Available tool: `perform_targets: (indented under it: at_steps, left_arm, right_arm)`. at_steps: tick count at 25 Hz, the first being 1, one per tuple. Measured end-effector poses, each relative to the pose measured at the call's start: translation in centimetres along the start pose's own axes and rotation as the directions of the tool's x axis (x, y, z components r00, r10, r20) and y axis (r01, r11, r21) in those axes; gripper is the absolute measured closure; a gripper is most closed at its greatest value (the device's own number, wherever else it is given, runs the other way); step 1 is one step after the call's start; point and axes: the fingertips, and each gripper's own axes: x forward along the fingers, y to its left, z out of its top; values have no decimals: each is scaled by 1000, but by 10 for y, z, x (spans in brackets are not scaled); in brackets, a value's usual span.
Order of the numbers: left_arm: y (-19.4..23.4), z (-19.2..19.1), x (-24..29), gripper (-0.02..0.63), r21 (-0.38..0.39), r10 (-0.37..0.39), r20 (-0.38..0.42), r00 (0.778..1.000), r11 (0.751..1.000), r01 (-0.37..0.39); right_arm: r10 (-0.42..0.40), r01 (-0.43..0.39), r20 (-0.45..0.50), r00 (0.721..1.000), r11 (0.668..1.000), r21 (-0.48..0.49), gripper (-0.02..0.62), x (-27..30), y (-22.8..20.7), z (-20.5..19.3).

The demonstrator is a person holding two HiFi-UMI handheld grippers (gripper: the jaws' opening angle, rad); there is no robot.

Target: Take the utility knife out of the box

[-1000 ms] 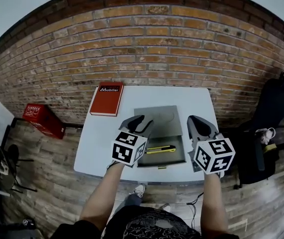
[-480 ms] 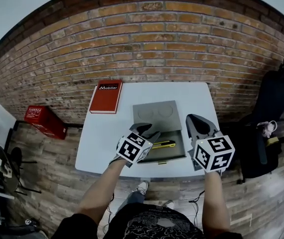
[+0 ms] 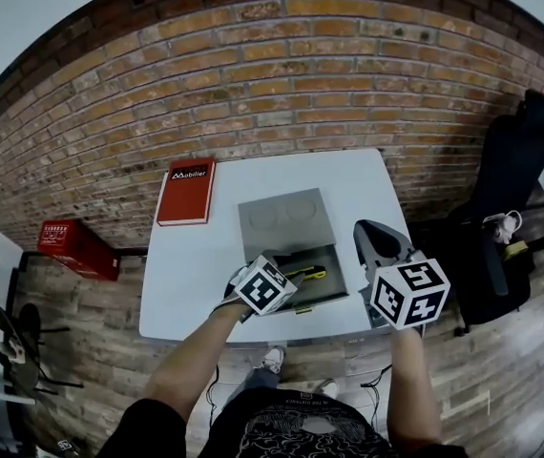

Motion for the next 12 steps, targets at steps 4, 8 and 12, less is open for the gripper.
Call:
perform_targets:
  at_steps: [4,8,12]
  left_arm:
    - [-5,-18,19,423,35,-56,-82,995,998,59]
    - [-4,-30,32,423,65,-71,-166,984,994,83]
    - [-5,-33,44,417,104,-89,-208,974,988,113]
  right_arm:
    - [-30,31,-6,1000,1000,4,575,-6,-7,-3]
    - [-62,63,-20,998,998,7,575,-11,-13,-9]
    - [-100,100,-29,995,995,15,575,-19,-24,-15]
